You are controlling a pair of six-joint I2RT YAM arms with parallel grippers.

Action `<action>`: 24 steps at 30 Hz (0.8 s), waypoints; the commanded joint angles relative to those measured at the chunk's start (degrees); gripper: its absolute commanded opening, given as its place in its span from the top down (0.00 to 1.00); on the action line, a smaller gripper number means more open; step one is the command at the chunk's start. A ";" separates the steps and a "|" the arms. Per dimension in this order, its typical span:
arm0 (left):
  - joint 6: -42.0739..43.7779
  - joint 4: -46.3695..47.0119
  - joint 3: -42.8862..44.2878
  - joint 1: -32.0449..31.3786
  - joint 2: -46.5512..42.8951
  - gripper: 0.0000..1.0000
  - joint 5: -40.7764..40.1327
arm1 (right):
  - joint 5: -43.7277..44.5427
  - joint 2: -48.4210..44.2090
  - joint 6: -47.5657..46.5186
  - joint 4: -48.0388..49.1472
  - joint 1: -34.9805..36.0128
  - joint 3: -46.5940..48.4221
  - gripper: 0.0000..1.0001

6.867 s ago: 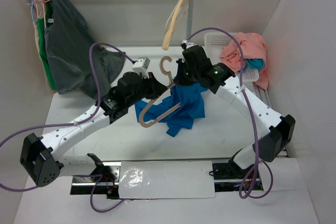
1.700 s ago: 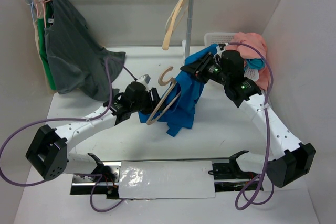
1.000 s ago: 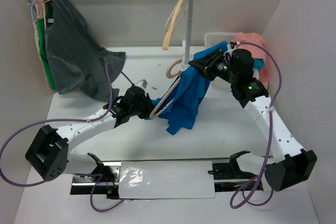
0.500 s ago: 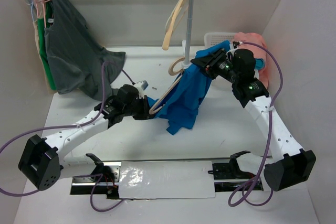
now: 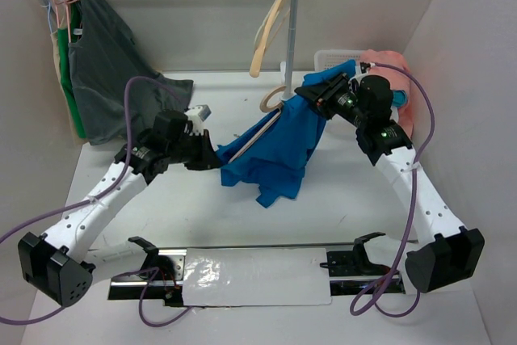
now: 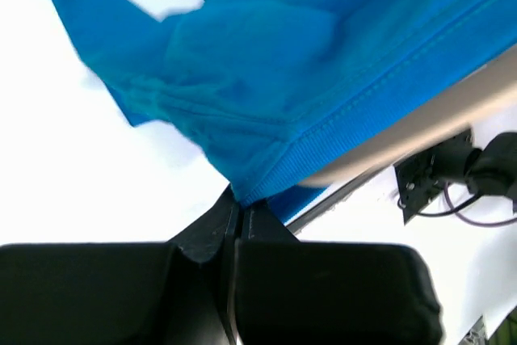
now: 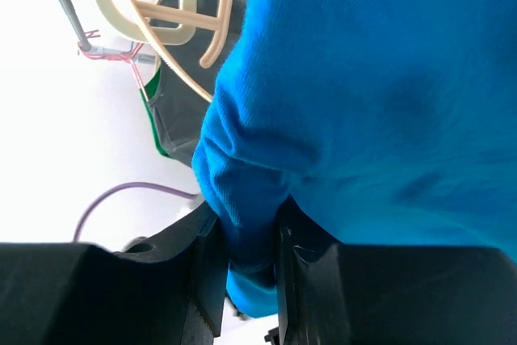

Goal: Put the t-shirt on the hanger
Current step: Place tshirt on hanger

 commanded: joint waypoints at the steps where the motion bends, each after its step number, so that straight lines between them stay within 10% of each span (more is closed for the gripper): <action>1: 3.43 -6.44 3.96 2.26 -1.10 1.00 1.98 | 2.21 -0.84 -1.25 6.89 -0.84 -1.33 1.00; 24: 0.27 -6.19 28.48 -5.46 14.45 1.00 0.59 | 10.57 2.06 10.80 13.22 7.78 -7.04 1.00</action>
